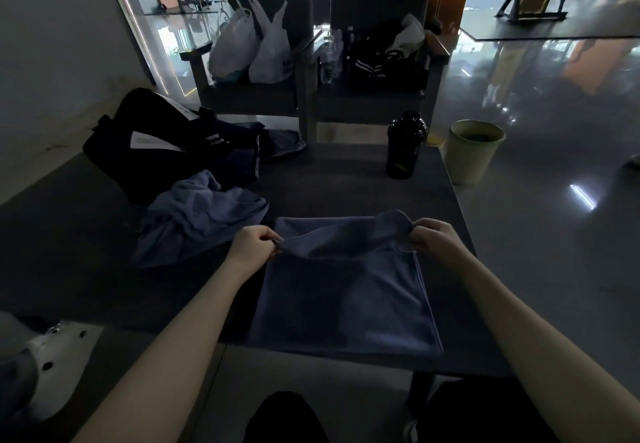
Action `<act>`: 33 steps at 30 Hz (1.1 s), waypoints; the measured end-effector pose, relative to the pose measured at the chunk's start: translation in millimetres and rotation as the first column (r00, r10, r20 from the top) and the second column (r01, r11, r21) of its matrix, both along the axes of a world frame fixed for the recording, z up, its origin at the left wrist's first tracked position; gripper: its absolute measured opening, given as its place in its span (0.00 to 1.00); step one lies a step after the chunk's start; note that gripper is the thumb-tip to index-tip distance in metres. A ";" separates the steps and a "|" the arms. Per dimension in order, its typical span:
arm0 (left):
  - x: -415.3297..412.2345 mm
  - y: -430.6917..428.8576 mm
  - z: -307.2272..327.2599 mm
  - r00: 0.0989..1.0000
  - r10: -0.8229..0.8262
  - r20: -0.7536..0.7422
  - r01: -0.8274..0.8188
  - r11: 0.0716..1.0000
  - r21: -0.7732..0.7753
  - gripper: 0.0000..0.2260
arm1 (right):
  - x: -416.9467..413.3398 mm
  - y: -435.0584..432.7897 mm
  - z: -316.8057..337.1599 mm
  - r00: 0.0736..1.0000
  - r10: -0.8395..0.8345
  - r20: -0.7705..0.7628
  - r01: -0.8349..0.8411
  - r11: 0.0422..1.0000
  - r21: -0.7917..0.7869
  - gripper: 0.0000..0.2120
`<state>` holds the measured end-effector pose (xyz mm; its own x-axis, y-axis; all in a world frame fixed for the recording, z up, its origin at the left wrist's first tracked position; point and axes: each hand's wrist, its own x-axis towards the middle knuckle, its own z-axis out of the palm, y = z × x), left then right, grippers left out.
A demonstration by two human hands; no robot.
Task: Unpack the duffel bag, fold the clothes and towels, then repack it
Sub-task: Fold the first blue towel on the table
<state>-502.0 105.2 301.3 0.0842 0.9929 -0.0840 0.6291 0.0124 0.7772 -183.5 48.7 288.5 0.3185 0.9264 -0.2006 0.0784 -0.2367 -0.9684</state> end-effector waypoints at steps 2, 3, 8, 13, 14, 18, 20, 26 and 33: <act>-3.6 -7.9 -5.2 0.998 0.000 -0.064 0.000 1.000 -0.005 0.09 | 1.4 -7.1 -12.6 0.999 -0.038 0.027 0.039 0.998 -0.052 0.17; -4.6 -11.7 -8.0 0.998 0.005 -0.066 -0.006 1.000 -0.021 0.11 | 1.1 -12.1 -16.7 0.994 -0.063 0.088 0.071 0.994 -0.085 0.21; -3.1 -27.7 -21.3 0.976 -0.056 -0.210 0.044 0.997 -0.062 0.15 | -9.6 -29.3 -29.1 0.878 0.041 0.476 0.008 0.995 -0.100 0.07; -7.8 -32.1 -29.2 0.963 -0.116 -0.242 0.095 0.991 -0.097 0.11 | -15.2 -37.3 -36.7 0.840 0.094 0.534 -0.022 0.990 -0.140 0.18; -9.0 -33.0 -30.2 0.963 -0.116 -0.245 0.097 0.991 -0.089 0.12 | -14.7 -39.5 -38.1 0.829 0.107 0.549 -0.032 0.989 -0.144 0.19; -15.0 -34.5 -34.5 0.959 -0.126 -0.254 0.108 0.991 -0.082 0.15 | -9.8 -47.6 -40.3 0.813 0.106 0.573 -0.029 0.989 -0.143 0.21; -16.3 -36.6 -34.4 0.960 -0.132 -0.246 0.113 0.990 -0.089 0.17 | -7.9 -50.1 -39.8 0.821 0.110 0.560 -0.034 0.989 -0.144 0.22; -14.1 -46.3 -39.2 0.953 -0.133 -0.272 0.120 0.991 -0.063 0.17 | -9.1 -61.0 -45.6 0.821 0.098 0.562 -0.035 0.992 -0.121 0.22; -11.7 -56.0 -53.9 0.924 -0.096 -0.370 0.112 0.993 0.022 0.11 | -19.5 -80.1 -55.8 0.668 0.160 0.727 -0.131 0.987 -0.097 0.17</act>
<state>-513.8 49.2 247.4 0.1585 0.9835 -0.0871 0.8665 -0.0962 0.4898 -203.1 -31.4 232.7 0.2386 0.9711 0.0049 0.7928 -0.1919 -0.5786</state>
